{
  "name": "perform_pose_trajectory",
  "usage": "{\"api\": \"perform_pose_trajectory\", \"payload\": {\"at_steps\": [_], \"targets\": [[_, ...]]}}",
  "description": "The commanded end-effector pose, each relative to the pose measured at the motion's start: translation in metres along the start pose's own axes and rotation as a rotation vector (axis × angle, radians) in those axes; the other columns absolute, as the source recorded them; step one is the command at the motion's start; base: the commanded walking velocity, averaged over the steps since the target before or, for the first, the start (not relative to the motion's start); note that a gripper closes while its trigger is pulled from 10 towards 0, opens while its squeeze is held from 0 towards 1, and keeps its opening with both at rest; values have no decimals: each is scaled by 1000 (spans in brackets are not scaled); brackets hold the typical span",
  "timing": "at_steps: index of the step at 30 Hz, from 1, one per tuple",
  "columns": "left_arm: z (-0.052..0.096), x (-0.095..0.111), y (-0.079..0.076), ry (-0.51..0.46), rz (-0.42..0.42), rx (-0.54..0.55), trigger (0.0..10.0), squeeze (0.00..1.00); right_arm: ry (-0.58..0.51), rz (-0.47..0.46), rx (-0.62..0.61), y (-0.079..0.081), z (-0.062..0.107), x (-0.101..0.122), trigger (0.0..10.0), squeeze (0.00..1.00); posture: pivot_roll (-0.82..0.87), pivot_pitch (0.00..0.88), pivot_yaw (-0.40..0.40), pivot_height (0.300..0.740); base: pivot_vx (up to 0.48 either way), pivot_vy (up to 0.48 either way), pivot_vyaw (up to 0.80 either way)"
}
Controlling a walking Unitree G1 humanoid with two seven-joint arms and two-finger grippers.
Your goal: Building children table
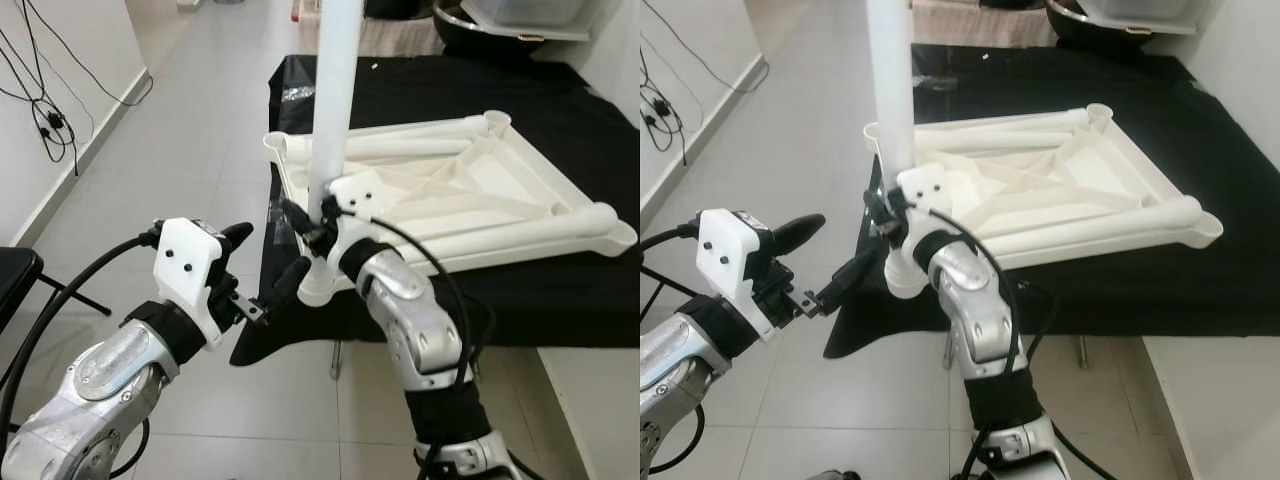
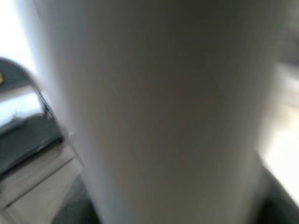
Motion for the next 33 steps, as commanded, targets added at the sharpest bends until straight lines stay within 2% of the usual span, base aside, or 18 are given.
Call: {"api": "perform_pose_trajectory", "payload": {"at_steps": [1,2,3,4,6,7,8,10,13,17,21,22,23,32,33], "targets": [[2,-3,-1,13,-6,1,10000,0,-11,-100,45,15,-5,2,10000,1000,194,167,-58,740,0,0,0],[2,-4,-2,15,-4,-1,10000,0,-60,-111,76,14,-4,13,10000,1000,196,170,-60,740,0,0,0],[2,-4,-4,16,0,-2,10000,0,-114,-123,159,15,-4,24,10000,1000,199,177,-65,740,0,0,0],[2,-4,-4,16,0,-2,10000,0,-114,-123,159,15,-4,24,10000,1000,199,177,-65,740,0,0,0],[2,-5,-6,16,3,-2,10000,0,-194,-103,307,13,-2,40,10000,973,202,186,-67,740,0,0,0],[2,-5,-6,16,3,-2,10000,0,-194,-103,307,13,-2,40,10000,973,202,186,-67,740,0,0,0],[2,-5,-7,13,7,-2,10000,0,-229,-51,404,13,0,46,10000,0,204,195,-70,740,0,0,0],[3,-5,-9,13,11,0,10000,0,-273,30,631,16,7,55,10000,0,208,207,-75,740,0,0,0],[5,-5,-12,16,18,1,10000,0,-270,62,780,11,8,58,10000,0,226,238,-83,740,0,0,0],[9,-5,-13,22,23,12,10000,0,-258,117,872,6,5,61,10000,0,253,270,-88,740,0,0,0],[14,-4,-13,30,19,34,10000,0,-248,124,890,-1,-2,67,9882,0,272,294,-87,740,0,0,0],[16,-4,-12,33,19,43,10000,0,-240,133,907,-3,-4,67,6118,0,279,306,-86,740,0,0,0],[18,-4,-10,37,19,52,10000,0,-232,141,919,-6,-5,68,0,0,286,313,-83,740,0,0,0],[24,-5,-8,51,17,74,10000,0,-219,154,988,-16,-1,64,0,0,285,322,-75,740,0,0,0],[22,-5,-8,51,15,69,10000,0,-228,136,936,-26,5,57,0,0,270,306,-67,740,0,0,0]]}}
Point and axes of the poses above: a point about 5 cm out from each wrist's last joint towards the gripper, its own z axis pointing back from the gripper into the wrist, its own x axis along the axis of the wrist's last joint, y = z × x, the point moved 4 cm from there along -z, pointing out of the wrist towards the gripper, and after that the axes turned 11 degrees about z, right-handed, at the moved point
